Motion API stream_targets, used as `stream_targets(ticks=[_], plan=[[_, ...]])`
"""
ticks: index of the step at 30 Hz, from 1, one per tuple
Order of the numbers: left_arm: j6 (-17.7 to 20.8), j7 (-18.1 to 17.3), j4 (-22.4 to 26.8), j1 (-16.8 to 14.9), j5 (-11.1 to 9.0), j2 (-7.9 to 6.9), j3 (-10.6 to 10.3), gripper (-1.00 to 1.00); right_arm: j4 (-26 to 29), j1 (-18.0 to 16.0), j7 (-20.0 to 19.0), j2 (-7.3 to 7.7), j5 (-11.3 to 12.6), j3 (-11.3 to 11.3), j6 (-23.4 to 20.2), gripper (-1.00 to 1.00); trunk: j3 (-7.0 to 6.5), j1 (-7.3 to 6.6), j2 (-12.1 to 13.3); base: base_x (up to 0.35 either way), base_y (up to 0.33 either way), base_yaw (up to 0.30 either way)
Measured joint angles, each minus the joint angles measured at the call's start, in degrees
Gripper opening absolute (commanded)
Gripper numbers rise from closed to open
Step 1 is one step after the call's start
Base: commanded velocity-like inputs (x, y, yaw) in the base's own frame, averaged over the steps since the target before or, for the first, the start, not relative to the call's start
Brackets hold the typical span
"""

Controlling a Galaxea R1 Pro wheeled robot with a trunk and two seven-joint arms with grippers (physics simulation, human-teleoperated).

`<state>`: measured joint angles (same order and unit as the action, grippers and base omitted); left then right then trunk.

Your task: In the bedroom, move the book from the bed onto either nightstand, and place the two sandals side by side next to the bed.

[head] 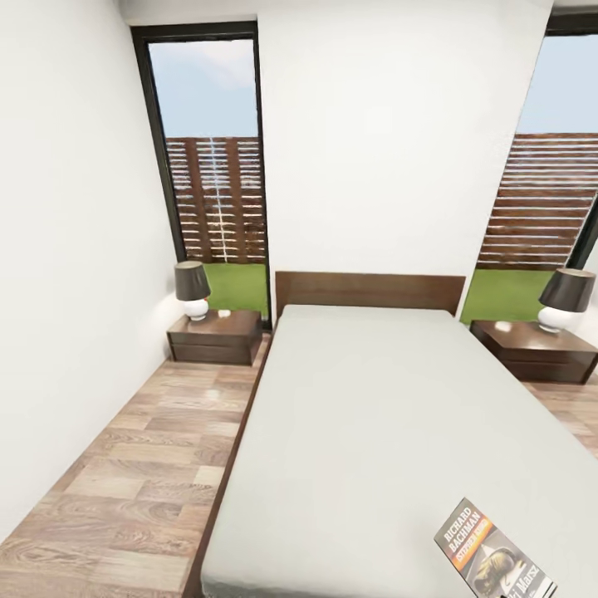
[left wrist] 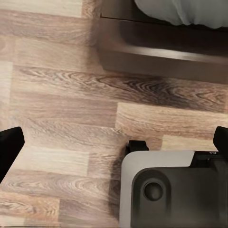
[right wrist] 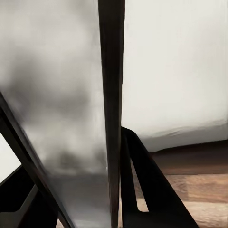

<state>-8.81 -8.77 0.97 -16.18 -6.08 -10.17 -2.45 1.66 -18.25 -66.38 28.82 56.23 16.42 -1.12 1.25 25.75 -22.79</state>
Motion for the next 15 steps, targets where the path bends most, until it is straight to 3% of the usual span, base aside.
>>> stream_targets(ticks=[15], plan=[[-0.1,0.0,0.0,0.0,0.0,0.65,0.1,1.00,0.0,0.0,0.0,0.05,0.0,0.2,0.0,-1.00,0.00,0.00,0.0,0.000,0.000,0.293]])
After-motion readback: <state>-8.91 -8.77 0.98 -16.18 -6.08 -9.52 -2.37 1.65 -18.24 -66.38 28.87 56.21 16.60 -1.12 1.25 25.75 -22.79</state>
